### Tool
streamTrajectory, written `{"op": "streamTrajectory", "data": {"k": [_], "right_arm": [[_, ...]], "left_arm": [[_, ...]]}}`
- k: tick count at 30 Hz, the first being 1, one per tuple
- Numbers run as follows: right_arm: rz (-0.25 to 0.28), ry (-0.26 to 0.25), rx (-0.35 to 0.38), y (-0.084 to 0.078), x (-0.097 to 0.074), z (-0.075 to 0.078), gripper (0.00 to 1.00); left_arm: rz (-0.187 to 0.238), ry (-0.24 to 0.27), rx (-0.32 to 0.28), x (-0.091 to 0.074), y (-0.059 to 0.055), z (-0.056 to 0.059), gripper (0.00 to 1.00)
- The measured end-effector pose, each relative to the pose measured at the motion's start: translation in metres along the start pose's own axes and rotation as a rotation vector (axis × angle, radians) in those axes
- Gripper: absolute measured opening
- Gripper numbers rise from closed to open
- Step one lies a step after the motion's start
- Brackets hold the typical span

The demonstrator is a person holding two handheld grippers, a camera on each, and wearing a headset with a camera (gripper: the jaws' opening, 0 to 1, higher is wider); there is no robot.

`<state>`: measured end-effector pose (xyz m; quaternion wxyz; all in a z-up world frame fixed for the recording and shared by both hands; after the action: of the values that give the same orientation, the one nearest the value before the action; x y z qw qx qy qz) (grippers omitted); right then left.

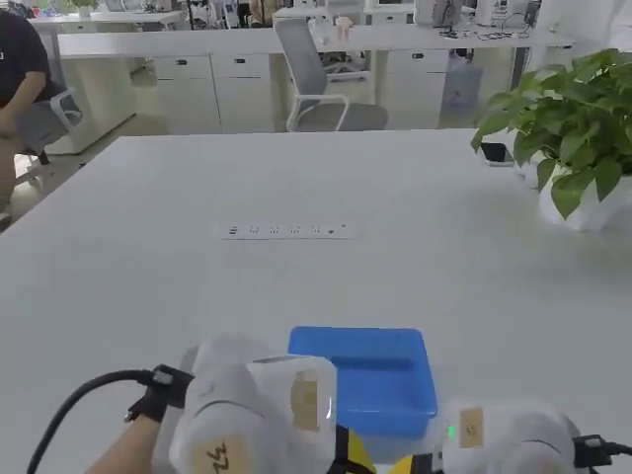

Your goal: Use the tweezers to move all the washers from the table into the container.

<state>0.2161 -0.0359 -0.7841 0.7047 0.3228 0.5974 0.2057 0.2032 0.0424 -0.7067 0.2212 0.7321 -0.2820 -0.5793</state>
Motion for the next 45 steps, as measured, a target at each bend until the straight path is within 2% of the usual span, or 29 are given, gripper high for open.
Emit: {"op": "streamTrajectory", "data": {"k": [4,15,21,22,23,25,27,30,32,37,40,42,45], "right_arm": [[0.005,0.013,0.026,-0.003,0.003,0.001,0.08],[0.029,0.02,0.071,-0.003,0.002,0.0,0.07],[0.038,0.02,0.1,-0.004,0.002,0.002,0.08],[0.042,0.022,0.103,-0.003,0.0,0.002,0.09],[0.069,0.028,0.118,0.003,-0.003,0.002,0.1],[0.15,0.044,0.162,0.016,-0.008,0.003,0.12],[0.157,0.06,0.173,0.02,-0.012,0.004,0.12],[0.13,0.046,0.138,0.019,-0.011,0.008,0.06],[0.125,0.064,0.14,0.018,-0.008,0.007,0.04],[0.118,0.056,0.152,0.016,-0.009,0.012,0.03],[0.107,0.047,0.128,0.016,-0.009,0.013,0.02],[0.106,0.063,0.135,0.017,-0.008,0.012,0.01],[0.126,0.053,0.188,0.016,-0.007,0.015,0.01]], "left_arm": [[-0.029,-0.025,0.002,0.003,-0.001,-0.004,0.0],[-0.041,-0.078,0.0,0.01,0.01,-0.012,0.0],[-0.049,-0.117,-0.044,0.014,0.007,-0.016,0.0],[-0.052,-0.12,-0.042,0.013,0.008,-0.017,0.0],[-0.057,-0.124,-0.041,0.013,0.008,-0.018,0.0],[-0.064,-0.132,-0.04,0.013,0.008,-0.019,0.0],[-0.067,-0.143,-0.048,0.012,0.007,-0.02,0.0],[-0.067,-0.146,-0.061,0.013,0.007,-0.022,0.0],[-0.063,-0.135,-0.089,0.013,0.005,-0.024,0.0],[-0.037,-0.089,-0.182,0.011,-0.004,-0.027,0.0],[0.02,-0.029,-0.324,0.005,-0.012,-0.027,0.1],[0.046,0.005,-0.403,0.001,-0.02,-0.027,0.14],[0.103,0.083,-0.515,-0.01,-0.035,-0.022,0.17]]}}
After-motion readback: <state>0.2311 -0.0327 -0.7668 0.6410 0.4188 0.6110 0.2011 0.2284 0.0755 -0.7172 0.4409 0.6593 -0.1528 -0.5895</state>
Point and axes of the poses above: the centre of the closed fingertips' face, and the gripper's own axes: x roughly forward along the fingers, z roughly to its right, y roughly out of its top, the point moved 6 cm from there along -x, roughly backward along the fingers, and after that the axes turned 1 degree about -z, right-handed, at the moved point
